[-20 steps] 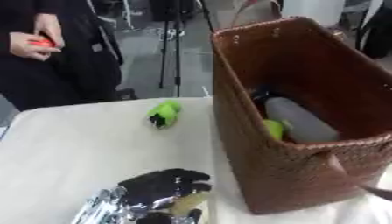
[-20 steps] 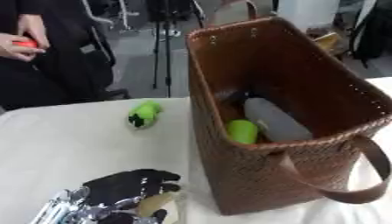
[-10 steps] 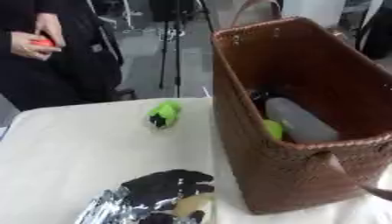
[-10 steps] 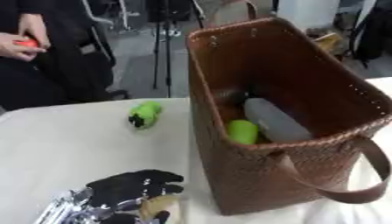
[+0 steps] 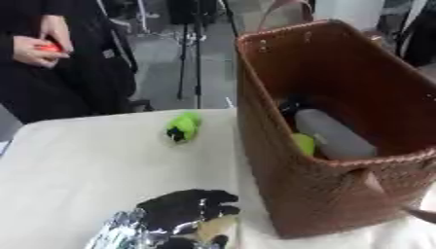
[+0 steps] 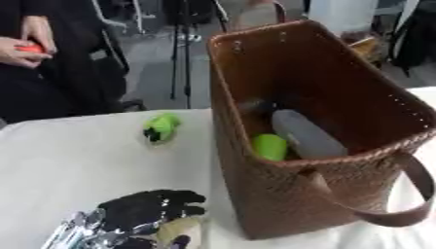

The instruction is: Pick up objects on the table and place them in the box.

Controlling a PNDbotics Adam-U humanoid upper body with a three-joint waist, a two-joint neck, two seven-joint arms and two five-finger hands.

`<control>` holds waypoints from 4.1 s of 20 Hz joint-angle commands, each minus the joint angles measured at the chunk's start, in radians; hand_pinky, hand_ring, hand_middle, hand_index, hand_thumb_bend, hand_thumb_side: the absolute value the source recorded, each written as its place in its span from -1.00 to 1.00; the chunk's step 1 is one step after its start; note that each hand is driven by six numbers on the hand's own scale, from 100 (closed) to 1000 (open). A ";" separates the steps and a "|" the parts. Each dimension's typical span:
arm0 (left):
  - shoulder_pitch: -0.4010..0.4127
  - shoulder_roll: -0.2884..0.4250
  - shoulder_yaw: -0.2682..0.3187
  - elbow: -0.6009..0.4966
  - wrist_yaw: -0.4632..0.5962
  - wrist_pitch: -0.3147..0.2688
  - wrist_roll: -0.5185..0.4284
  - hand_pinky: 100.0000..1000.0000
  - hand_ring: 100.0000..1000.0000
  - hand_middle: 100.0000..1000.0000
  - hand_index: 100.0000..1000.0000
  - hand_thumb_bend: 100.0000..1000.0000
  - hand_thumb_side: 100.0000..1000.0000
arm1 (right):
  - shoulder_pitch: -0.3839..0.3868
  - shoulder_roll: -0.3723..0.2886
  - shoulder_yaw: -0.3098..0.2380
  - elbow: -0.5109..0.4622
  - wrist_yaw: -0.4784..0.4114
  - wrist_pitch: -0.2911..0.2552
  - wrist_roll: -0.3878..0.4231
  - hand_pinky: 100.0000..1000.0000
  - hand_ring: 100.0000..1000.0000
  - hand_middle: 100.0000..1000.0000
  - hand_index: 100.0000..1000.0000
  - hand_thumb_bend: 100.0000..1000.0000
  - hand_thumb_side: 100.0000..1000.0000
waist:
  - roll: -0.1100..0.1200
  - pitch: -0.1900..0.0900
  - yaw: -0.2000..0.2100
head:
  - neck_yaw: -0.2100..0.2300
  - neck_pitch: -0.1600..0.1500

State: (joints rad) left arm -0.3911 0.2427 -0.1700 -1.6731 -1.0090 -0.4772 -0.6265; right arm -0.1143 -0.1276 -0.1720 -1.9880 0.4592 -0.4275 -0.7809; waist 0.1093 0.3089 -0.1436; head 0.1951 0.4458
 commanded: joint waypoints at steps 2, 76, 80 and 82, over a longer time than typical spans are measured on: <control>0.018 0.010 -0.019 0.074 -0.045 -0.285 -0.280 0.78 1.00 1.00 1.00 -1.00 1.00 | -0.006 -0.012 -0.001 -0.012 -0.005 -0.022 -0.022 0.58 0.44 0.35 0.49 -1.00 1.00 | -0.009 -0.007 0.000 | 0.003 -0.014; -0.005 0.020 -0.002 -0.016 0.008 -0.215 -0.280 -0.24 0.02 0.04 -0.16 -1.00 -0.62 | -0.004 -0.020 0.007 -0.012 -0.012 -0.046 -0.028 0.61 0.44 0.32 0.49 -1.00 1.00 | -0.010 -0.006 0.007 | -0.001 -0.036; -0.008 0.024 0.004 -0.042 0.015 -0.219 -0.280 -0.32 -0.05 -0.02 -0.21 -1.00 -0.64 | -0.002 -0.023 0.006 -0.012 -0.014 -0.048 -0.030 0.61 0.44 0.32 0.49 -1.00 1.00 | -0.010 -0.010 0.008 | -0.002 -0.035; -0.011 0.027 0.011 -0.068 0.018 -0.217 -0.280 -0.37 -0.07 -0.02 -0.22 -1.00 -0.64 | -0.001 -0.025 0.006 -0.012 -0.016 -0.048 -0.030 0.62 0.44 0.32 0.50 -1.00 1.00 | -0.008 -0.012 0.008 | -0.002 -0.036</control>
State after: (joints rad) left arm -0.3968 0.2414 -0.1729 -1.7165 -0.9929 -0.4482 -0.6557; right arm -0.1135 -0.1297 -0.1659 -1.9880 0.4474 -0.4432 -0.7800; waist 0.1085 0.3132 -0.1366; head 0.1939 0.4193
